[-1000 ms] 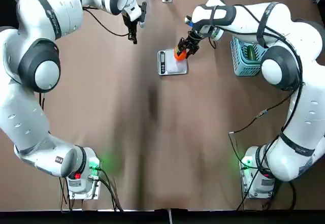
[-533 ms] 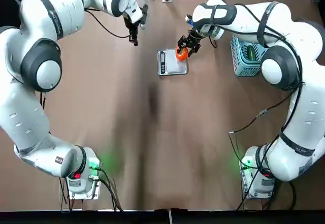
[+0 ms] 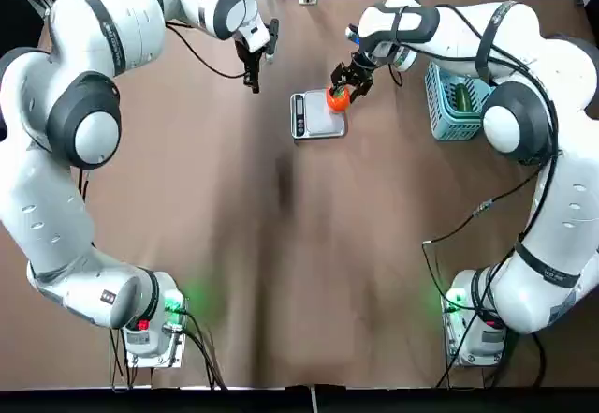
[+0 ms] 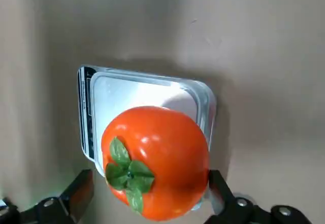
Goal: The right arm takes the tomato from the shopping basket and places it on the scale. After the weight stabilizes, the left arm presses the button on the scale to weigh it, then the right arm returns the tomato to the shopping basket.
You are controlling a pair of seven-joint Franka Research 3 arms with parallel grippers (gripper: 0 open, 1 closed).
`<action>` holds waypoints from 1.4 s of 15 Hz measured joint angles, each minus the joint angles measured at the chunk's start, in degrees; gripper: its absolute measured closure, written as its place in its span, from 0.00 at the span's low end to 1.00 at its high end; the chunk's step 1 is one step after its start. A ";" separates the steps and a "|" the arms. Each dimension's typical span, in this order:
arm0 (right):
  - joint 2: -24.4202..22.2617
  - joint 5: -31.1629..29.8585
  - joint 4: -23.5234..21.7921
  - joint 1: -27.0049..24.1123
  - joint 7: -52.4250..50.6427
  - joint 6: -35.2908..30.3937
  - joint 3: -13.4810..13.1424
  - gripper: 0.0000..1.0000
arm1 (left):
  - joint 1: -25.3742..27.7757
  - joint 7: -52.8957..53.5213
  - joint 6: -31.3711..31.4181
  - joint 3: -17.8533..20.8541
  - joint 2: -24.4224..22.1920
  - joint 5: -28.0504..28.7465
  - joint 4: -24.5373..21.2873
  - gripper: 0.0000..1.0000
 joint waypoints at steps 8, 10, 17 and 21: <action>0.00 -0.02 0.10 -0.83 -0.04 -0.01 -0.61 0.00 | -1.27 -2.30 2.50 -0.10 1.14 0.00 0.01 0.99; -0.23 -0.08 0.45 -0.87 -0.07 -0.07 -1.71 0.00 | -2.66 -5.04 4.18 -0.12 2.04 0.00 0.01 0.99; -9.00 -7.15 3.04 -1.17 -0.08 -10.62 -12.71 0.00 | -6.62 -11.83 8.23 -0.15 3.47 0.00 0.05 0.99; -14.75 -17.87 8.04 -1.52 -0.10 -21.19 -20.17 0.01 | -8.89 -13.58 11.56 -0.08 4.97 0.04 0.05 0.99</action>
